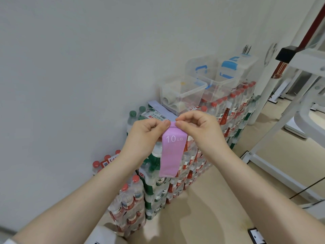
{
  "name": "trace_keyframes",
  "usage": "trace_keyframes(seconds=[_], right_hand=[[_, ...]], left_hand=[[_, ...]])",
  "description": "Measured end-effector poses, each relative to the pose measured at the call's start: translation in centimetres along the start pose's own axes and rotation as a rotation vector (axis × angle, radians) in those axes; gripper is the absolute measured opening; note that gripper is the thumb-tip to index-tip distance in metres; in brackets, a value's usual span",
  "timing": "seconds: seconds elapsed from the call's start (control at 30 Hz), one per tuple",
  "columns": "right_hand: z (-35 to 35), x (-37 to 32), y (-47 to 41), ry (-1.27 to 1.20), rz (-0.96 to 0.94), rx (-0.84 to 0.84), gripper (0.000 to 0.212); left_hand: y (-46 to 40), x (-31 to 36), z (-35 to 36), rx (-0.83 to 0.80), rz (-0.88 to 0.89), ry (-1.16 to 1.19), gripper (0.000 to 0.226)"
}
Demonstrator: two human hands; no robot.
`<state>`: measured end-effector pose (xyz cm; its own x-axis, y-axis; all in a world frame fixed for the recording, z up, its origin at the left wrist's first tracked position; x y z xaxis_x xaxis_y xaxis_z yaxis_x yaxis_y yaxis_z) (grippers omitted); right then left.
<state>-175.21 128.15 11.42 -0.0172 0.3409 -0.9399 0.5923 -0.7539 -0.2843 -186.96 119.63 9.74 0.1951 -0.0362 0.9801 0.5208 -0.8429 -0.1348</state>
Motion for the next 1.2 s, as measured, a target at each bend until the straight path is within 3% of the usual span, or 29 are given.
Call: trace_keyframes(seconds=[0.3, 0.47, 0.67, 0.93, 1.2], right_hand=[[0.7, -0.8, 0.0, 0.221, -0.016, -0.149, 0.015], [0.5, -0.4, -0.2, 0.053, 0.029, -0.102, 0.017], [0.7, 0.7, 0.1, -0.159, 0.131, -0.091, 0.013], [0.5, 0.7, 0.1, -0.076, 0.100, -0.099, 0.021], [0.9, 1.4, 0.4, -0.053, 0.121, -0.044, 0.019]], left_hand=[[-0.3, 0.1, -0.4, -0.029, 0.047, 0.023, 0.012], [-0.3, 0.0, -0.6, 0.023, 0.071, 0.026, 0.017], [-0.3, -0.5, -0.6, -0.040, 0.042, 0.164, 0.014], [-0.4, -0.4, -0.8, -0.096, 0.060, 0.167, 0.025], [-0.5, -0.9, -0.6, -0.033, 0.000, 0.124, 0.018]])
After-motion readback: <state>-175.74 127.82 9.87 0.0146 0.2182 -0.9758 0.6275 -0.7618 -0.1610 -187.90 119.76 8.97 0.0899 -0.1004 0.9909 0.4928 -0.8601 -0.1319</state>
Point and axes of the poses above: each hand's wrist, its own y-axis away from the middle knuckle, its own z-axis out of the palm, x = y × z, the point moved 5 cm from there along -y, towards the middle knuckle
